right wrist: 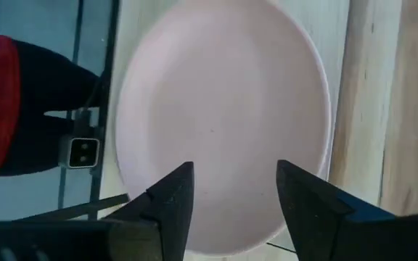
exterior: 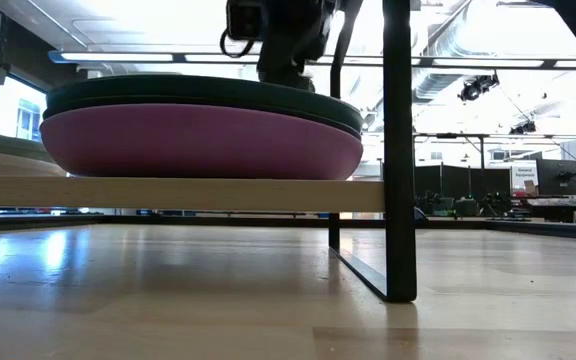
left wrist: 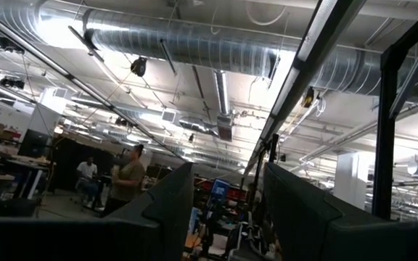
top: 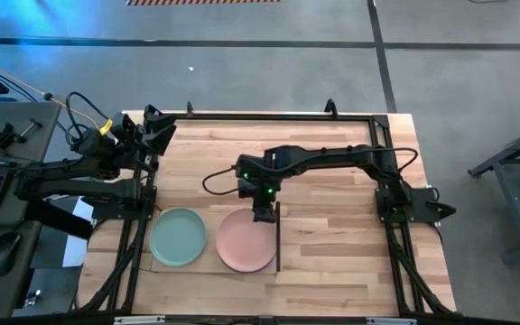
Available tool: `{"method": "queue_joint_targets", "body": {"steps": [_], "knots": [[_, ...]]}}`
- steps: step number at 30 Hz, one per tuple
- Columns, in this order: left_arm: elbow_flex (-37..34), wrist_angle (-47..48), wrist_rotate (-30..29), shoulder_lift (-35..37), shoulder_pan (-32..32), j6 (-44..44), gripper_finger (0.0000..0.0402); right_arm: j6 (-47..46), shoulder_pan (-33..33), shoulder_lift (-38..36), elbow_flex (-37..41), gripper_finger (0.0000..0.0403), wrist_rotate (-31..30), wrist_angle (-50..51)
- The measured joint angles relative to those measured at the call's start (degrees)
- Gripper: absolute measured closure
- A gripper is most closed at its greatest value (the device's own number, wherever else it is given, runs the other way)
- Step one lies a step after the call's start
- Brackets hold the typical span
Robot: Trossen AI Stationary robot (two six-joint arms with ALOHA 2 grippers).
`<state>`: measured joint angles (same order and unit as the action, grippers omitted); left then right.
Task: Place and stack plates onto a shelf
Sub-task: Return to Home Position
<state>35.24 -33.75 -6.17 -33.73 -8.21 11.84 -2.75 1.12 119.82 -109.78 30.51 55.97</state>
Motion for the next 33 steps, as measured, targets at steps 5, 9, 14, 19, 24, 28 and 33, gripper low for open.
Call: {"method": "queue_joint_targets", "body": {"steps": [5, 9, 14, 19, 24, 28, 33], "knots": [[0.00, 1.32, -0.04, 0.01, 0.00, -0.43, 0.0245, 4.61, 0.93, -3.66, -0.04, 0.0226, -2.29, 1.72], [0.00, 3.61, -0.77, -0.01, 0.00, -1.43, 0.0245, 6.72, 3.49, -8.39, -0.02, 0.0226, -5.37, 5.65], [0.00, 6.14, -0.79, -0.07, 0.00, -1.44, 0.0245, 7.35, 5.70, -14.38, 0.00, 0.0226, -7.64, 9.48], [0.00, 8.62, -1.97, -0.08, 0.00, -0.17, 0.0245, 7.24, 6.02, -21.82, 4.38, 0.0226, -11.09, 6.41], [0.00, 9.99, -2.08, -0.09, -0.02, 0.09, 0.0245, -2.94, 6.02, -37.64, 29.45, 0.0226, -14.52, -10.39], [0.00, 12.12, -2.15, -0.13, -0.02, 0.02, 0.0245, -15.97, 5.98, -50.18, 48.06, 0.0226, -16.92, -28.95], [0.00, 15.92, -3.41, -1.40, -0.02, -1.72, 0.0245, -24.45, 5.98, -58.32, 60.96, 0.0226, -23.43, -55.45]]}}
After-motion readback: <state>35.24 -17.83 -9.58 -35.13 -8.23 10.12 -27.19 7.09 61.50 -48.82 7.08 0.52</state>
